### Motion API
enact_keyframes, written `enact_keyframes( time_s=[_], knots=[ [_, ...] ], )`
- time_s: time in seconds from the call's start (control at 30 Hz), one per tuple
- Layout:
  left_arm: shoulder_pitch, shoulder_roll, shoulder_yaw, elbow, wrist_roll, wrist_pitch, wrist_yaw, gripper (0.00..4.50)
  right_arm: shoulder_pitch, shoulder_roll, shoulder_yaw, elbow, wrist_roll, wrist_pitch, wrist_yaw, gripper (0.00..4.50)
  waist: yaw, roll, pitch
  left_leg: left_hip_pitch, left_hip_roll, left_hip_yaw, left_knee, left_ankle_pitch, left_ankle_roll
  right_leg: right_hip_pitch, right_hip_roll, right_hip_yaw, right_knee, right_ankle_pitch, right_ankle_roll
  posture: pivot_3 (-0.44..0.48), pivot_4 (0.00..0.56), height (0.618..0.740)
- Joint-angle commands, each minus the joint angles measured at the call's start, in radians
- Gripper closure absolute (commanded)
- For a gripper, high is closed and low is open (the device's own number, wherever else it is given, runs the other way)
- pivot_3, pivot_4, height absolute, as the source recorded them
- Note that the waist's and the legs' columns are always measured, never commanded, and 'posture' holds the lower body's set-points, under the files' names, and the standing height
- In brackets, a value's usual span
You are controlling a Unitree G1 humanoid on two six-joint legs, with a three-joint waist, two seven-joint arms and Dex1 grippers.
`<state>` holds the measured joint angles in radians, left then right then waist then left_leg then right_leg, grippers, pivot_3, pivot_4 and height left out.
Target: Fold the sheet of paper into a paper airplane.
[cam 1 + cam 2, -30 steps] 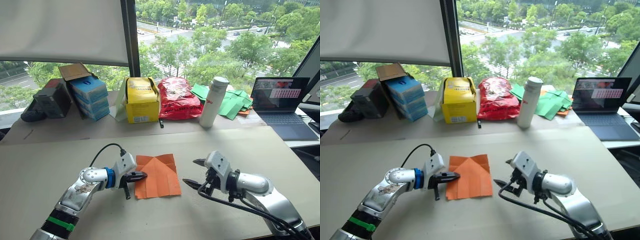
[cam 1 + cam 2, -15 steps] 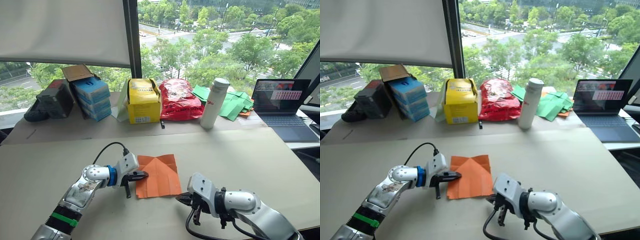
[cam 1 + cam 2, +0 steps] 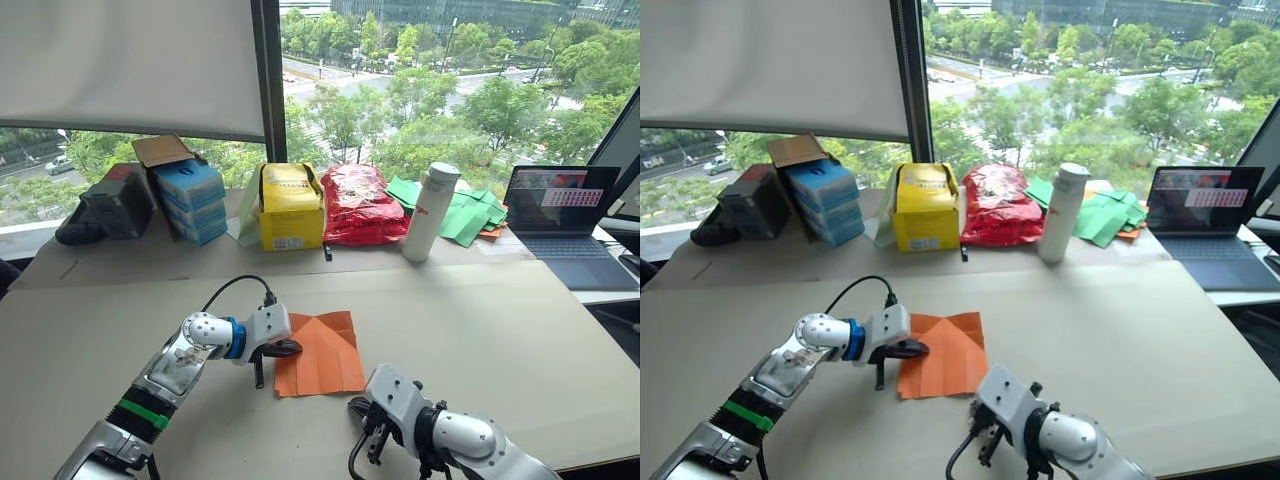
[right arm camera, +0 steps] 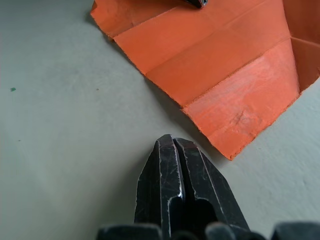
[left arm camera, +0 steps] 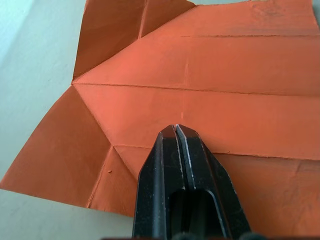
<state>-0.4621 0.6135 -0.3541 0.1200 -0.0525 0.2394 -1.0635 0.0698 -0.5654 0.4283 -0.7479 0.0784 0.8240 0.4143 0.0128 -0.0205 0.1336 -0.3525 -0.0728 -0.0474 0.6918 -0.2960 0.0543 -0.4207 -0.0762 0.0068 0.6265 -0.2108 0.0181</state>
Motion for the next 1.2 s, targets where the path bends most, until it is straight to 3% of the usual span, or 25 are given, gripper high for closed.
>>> enact_keyframes(
  time_s=[0.03,0.4,0.7,0.87,1.2],
  knots=[
    [0.019,0.007,-0.043,0.060,0.056,0.009,-0.013,4.50,0.003,0.024,0.001,0.017,-0.049,0.035,-0.060,4.45,0.000,0.000,0.000,0.000,0.000,0.000,0.000,0.000,0.000,0.000,0.000,0.000,0.000,0.000,0.000,0.000,0.150,0.740],
    [0.012,-0.008,-0.035,0.094,0.067,-0.018,-0.016,4.50,-0.007,0.141,-0.060,0.074,-0.042,-0.019,-0.114,4.45,0.000,0.001,-0.001,0.000,0.000,0.000,0.000,0.000,0.000,0.000,0.000,0.000,0.000,0.000,0.000,0.000,0.150,0.740],
    [0.025,-0.003,-0.024,0.095,0.069,-0.028,-0.005,4.50,-0.032,0.281,-0.139,0.165,-0.018,-0.173,-0.152,4.45,-0.001,0.001,-0.001,0.000,0.000,0.000,0.000,0.000,0.000,-0.001,0.001,0.000,0.000,0.000,0.000,0.000,0.150,0.740],
    [0.032,-0.002,-0.017,0.089,0.069,-0.024,0.002,4.50,-0.086,0.318,-0.133,0.232,0.022,-0.275,-0.082,4.45,-0.004,0.001,-0.001,0.000,0.000,0.000,0.000,0.000,0.000,-0.001,0.001,0.000,0.000,0.000,0.000,0.000,0.150,0.740],
    [0.056,0.015,0.034,0.069,0.064,0.004,0.046,4.50,-0.298,0.327,0.000,0.452,0.012,-0.360,0.121,4.45,-0.013,0.002,0.000,0.000,0.000,0.000,-0.001,0.000,0.000,-0.001,0.001,-0.001,0.001,0.000,0.000,0.000,0.150,0.740]
  ],
)
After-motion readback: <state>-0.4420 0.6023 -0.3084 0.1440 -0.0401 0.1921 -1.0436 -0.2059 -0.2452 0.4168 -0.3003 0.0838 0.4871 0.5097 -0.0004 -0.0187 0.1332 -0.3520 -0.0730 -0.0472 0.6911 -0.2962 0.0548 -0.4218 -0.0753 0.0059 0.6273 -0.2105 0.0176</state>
